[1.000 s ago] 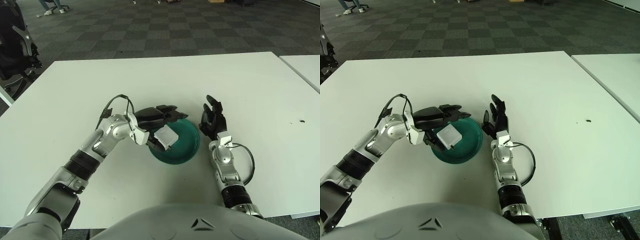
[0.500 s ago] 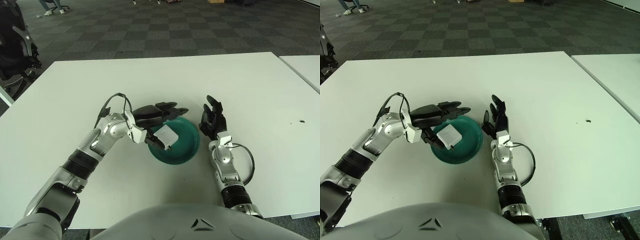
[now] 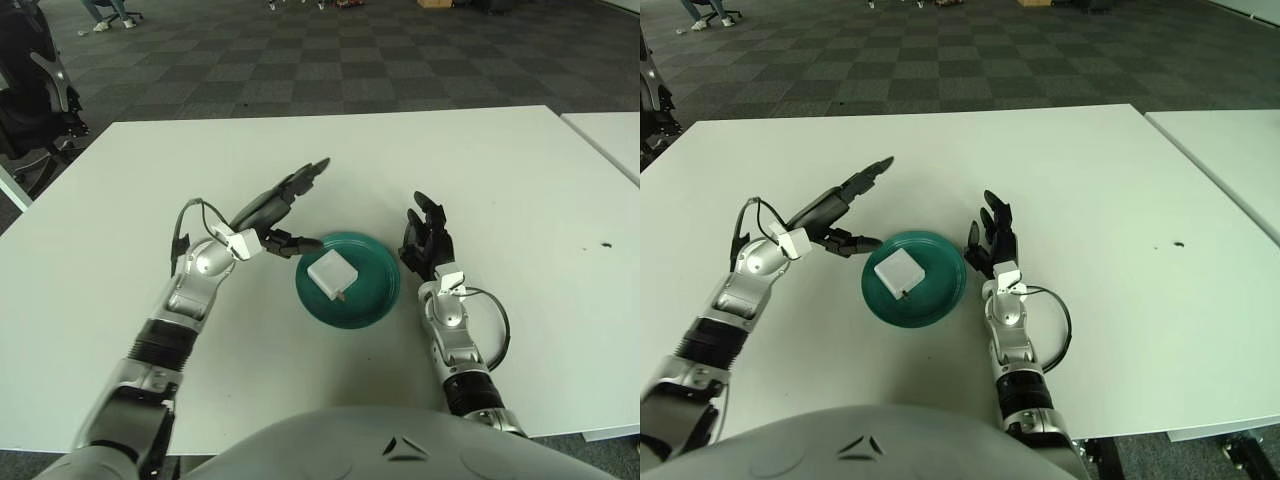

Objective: Put the charger into the plate.

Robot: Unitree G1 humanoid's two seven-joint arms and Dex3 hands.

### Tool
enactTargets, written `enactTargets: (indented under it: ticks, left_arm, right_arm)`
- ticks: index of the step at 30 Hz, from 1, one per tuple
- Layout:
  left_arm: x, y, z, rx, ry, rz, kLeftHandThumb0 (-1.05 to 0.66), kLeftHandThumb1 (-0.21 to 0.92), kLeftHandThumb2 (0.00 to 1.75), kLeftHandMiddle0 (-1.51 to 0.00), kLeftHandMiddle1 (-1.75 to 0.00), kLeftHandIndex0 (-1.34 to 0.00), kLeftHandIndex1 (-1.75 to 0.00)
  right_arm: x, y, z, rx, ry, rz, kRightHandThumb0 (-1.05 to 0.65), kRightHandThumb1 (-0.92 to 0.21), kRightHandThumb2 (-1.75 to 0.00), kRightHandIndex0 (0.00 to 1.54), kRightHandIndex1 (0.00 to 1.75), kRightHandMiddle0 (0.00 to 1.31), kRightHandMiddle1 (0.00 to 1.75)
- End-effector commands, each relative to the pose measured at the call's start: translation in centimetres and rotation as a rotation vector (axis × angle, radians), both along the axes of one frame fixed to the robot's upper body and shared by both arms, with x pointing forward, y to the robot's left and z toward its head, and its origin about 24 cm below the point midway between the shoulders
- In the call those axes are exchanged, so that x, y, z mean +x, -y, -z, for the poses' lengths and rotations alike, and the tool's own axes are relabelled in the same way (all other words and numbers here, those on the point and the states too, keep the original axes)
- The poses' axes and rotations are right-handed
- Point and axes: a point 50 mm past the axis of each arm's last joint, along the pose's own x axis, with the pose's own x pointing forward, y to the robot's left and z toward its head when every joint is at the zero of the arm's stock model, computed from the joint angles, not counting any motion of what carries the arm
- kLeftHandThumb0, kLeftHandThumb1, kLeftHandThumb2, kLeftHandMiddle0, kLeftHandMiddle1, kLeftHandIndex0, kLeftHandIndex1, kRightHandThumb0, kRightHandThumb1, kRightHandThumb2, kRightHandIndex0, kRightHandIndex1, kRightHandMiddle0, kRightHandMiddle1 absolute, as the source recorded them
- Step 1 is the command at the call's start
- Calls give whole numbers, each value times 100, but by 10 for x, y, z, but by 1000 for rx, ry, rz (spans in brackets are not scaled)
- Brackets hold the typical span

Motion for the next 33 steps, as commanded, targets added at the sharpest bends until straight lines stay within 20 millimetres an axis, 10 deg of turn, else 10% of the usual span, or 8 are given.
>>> enactTargets:
  ticks: [1,11,29,33]
  left_arm:
    - [-4,7,8,-354,-62,-68,-105,92,70,0,0,0,0]
    - [-18,-7,38,-678,-161,-230,-105,92,83,0,0,0,0]
    - [-75,1,100,-264,-271,-366,-105,92,109,-2,-1,-1,-1]
    - [-96,-6,128,-407,-400,-311,-105,92,112,-1,0,0,0]
  right_arm:
    - [-59,4,73,32,-434,22,-81,-92,-88,34,0,0,52]
    - [-59,9,76,26,-442,15,-83,-92,-86,35,1,0,48]
    - [-57,27,82,34,-418,-6,-84,-92,-85,23,0,0,42]
    - [-53,31,79,23,-341,-10,-89,-92,-87,18,0,0,39]
